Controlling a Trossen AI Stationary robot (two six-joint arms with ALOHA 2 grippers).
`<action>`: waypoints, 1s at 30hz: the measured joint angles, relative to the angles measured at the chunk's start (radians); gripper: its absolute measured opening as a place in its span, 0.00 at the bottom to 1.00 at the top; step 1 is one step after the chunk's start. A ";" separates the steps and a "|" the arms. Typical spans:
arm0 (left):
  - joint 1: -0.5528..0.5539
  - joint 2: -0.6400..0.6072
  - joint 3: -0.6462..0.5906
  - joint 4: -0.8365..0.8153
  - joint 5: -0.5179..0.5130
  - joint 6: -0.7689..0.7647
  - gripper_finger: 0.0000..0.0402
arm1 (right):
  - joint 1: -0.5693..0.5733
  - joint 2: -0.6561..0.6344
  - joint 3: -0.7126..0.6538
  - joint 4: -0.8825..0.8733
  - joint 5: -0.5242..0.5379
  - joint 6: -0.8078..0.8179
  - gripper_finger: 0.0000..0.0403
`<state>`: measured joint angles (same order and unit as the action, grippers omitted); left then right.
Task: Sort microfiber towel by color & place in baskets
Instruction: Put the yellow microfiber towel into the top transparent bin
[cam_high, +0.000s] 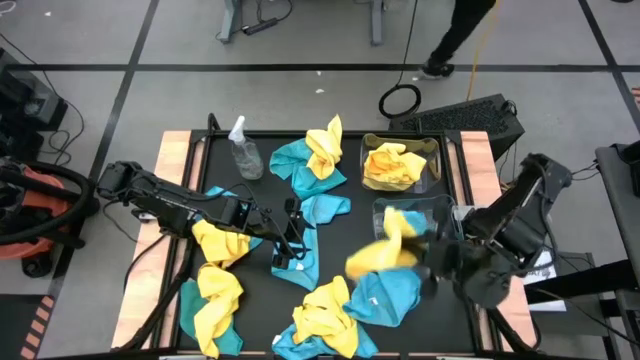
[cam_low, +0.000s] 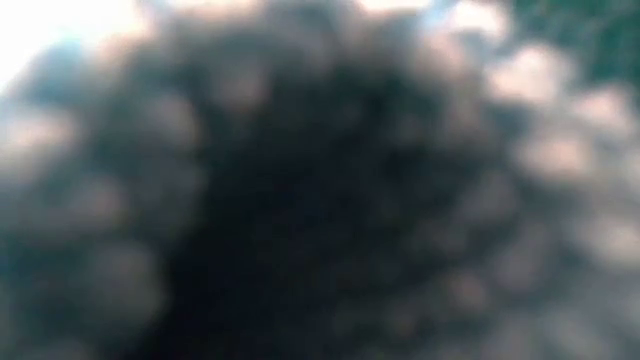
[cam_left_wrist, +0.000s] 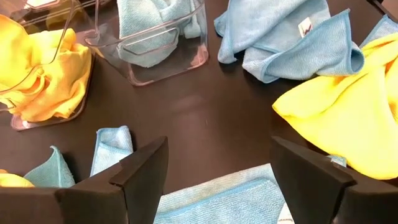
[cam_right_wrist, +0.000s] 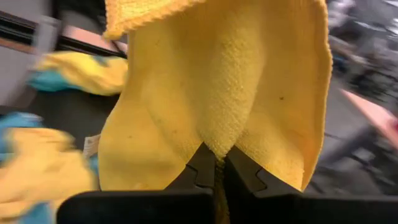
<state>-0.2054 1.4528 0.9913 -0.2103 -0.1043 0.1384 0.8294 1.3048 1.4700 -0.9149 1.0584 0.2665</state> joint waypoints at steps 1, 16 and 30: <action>0.000 0.000 0.000 -0.001 0.000 0.000 0.70 | -0.018 -0.004 0.000 -0.033 0.023 0.019 0.00; 0.000 0.000 0.000 -0.017 0.000 0.012 0.70 | -0.454 -0.039 0.000 -0.517 0.076 0.279 0.00; 0.000 0.000 0.000 -0.016 0.000 0.033 0.70 | -0.790 -0.039 -0.001 -0.477 0.009 0.112 0.00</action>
<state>-0.2054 1.4525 0.9913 -0.2268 -0.1047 0.1717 0.0394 1.2663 1.4694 -1.3923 1.0673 0.3784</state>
